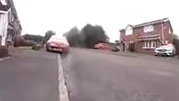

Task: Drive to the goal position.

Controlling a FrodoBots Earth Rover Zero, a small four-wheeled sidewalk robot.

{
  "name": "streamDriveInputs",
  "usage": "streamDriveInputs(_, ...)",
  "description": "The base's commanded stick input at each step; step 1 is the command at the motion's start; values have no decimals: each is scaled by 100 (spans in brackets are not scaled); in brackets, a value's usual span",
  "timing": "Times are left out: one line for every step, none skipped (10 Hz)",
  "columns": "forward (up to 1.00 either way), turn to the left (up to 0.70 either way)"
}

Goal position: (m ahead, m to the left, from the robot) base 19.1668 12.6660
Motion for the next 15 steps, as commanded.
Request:
streamDriveInputs(100,0)
streamDriveInputs(100,0)
streamDriveInputs(100,0)
streamDriveInputs(100,0)
streamDriveInputs(100,0)
streamDriveInputs(100,0)
streamDriveInputs(100,0)
streamDriveInputs(100,0)
streamDriveInputs(100,0)
streamDriveInputs(100,0)
streamDriveInputs(100,0)
streamDriveInputs(100,0)
streamDriveInputs(100,0)
streamDriveInputs(100,0)
streamDriveInputs(100,0)
